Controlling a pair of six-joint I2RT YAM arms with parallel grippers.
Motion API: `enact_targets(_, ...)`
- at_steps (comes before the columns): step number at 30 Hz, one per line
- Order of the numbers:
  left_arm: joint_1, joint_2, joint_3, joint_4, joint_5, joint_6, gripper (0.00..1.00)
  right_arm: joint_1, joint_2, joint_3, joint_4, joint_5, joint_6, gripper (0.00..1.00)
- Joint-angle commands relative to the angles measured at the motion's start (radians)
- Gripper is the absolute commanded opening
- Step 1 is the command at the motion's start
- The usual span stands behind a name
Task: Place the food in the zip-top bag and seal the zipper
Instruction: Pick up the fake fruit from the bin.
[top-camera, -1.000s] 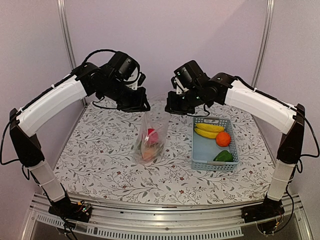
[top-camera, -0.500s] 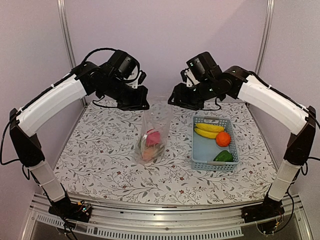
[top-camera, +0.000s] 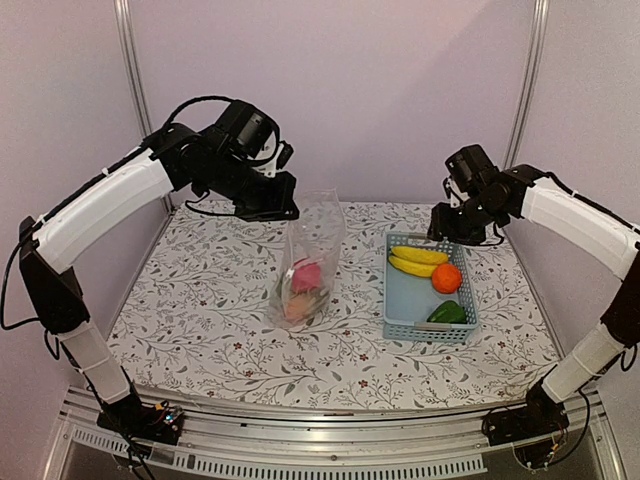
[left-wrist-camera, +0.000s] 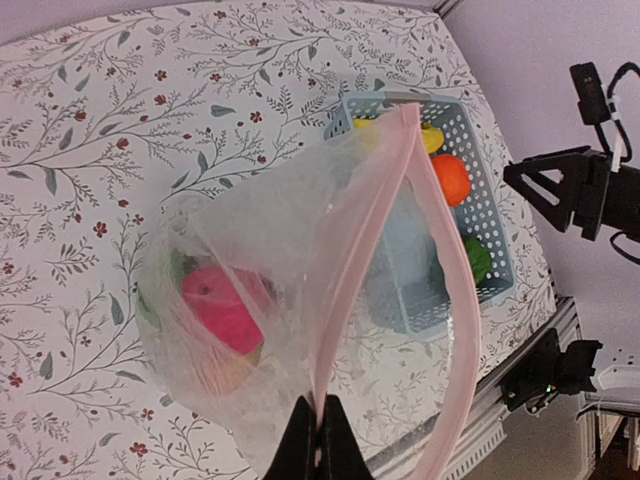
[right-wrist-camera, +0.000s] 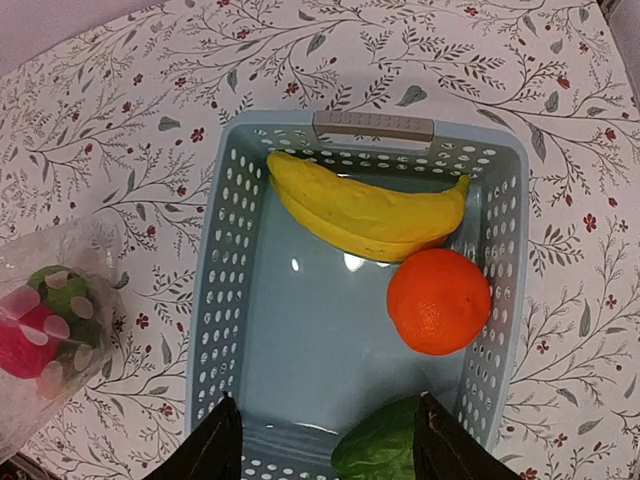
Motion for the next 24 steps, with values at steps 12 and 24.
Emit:
enact_targets(12,-0.002,-0.012,-0.032,0.023,0.008,0.024,0.00,-0.066,0.345,0.062,-0.004,0.175,-0.233,0.71)
enact_targets(24,0.001,-0.007,-0.029,0.026,0.005,0.024,0.00,-0.090,0.477,0.085,0.004,0.208,-0.281,0.78)
